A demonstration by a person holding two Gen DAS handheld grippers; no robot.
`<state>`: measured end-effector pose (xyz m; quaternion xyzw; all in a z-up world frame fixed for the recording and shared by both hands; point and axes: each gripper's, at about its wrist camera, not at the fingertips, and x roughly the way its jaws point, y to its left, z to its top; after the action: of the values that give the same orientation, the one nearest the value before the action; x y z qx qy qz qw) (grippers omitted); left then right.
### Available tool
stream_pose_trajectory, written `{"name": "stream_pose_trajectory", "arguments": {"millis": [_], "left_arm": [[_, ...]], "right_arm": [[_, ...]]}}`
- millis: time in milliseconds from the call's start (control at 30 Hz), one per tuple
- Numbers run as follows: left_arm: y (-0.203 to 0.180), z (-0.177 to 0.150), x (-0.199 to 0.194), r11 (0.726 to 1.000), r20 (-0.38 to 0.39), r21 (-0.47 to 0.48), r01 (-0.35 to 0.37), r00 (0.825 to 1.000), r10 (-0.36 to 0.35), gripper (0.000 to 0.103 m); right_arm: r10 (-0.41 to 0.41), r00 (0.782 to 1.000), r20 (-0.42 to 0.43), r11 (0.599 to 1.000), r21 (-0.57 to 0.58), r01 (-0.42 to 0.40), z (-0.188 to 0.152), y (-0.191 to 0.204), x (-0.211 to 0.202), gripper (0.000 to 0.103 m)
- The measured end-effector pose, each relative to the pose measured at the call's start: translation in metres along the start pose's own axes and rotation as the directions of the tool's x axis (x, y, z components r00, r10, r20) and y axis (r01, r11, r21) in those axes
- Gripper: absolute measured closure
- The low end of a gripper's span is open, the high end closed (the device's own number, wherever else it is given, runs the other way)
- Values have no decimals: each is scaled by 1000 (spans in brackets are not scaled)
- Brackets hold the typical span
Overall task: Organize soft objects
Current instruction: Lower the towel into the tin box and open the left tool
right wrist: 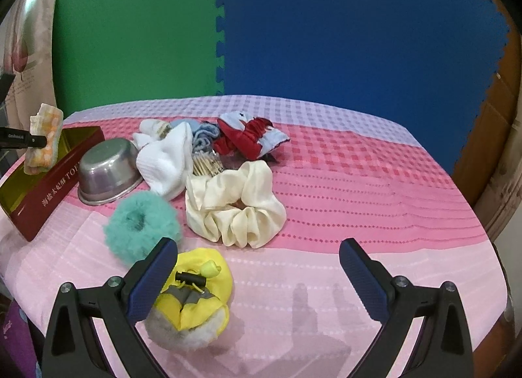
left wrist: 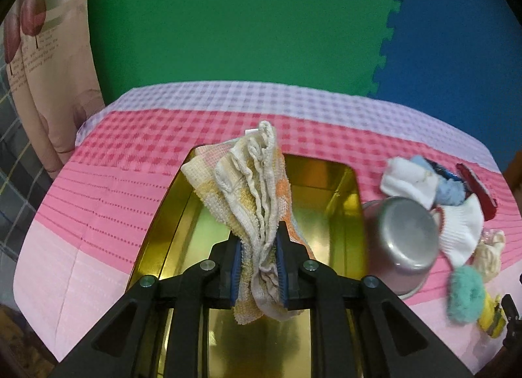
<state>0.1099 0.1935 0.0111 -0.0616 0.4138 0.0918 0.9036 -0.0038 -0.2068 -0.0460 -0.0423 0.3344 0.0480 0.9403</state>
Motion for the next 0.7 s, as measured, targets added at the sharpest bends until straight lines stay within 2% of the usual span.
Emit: {"name": "stream_pose_trajectory", "arguments": {"millis": [133,167,200,267,333,400,433,700], "left_arm": [[3,-2,9,999,-23,2,-41,999,41,78],[3,-2,8,998,-13,6,-56,998,56,66],[2,-1,6,997,-3,9,-74,997,74,43],[-1,-1,-6,993,50,13,-118,992,117,22],[-6,-2,-22,992,111,24,-126,986,123,20],[-13,-1,-35,990,128,33,-134,983,129,13],[-16,-2,-42,991,134,31,-133,983,128,12],[-28,-31,-88,996,111,-85,-2,994,12,7]], "right_arm": [[-2,1000,-27,1000,-8,2,-1,2,6,1],[-3,999,-37,1000,-11,2,-1,2,8,1],[-2,999,-42,1000,-13,1,-2,2,9,1],[3,999,-49,1000,-10,-3,-2,1,10,1],[15,999,-51,1000,-2,-15,-2,-1,10,1],[29,998,-55,1000,6,-28,-3,-2,10,1],[34,998,-57,999,10,-34,-3,-2,10,1],[136,988,-73,991,15,-135,-2,3,6,1]]}}
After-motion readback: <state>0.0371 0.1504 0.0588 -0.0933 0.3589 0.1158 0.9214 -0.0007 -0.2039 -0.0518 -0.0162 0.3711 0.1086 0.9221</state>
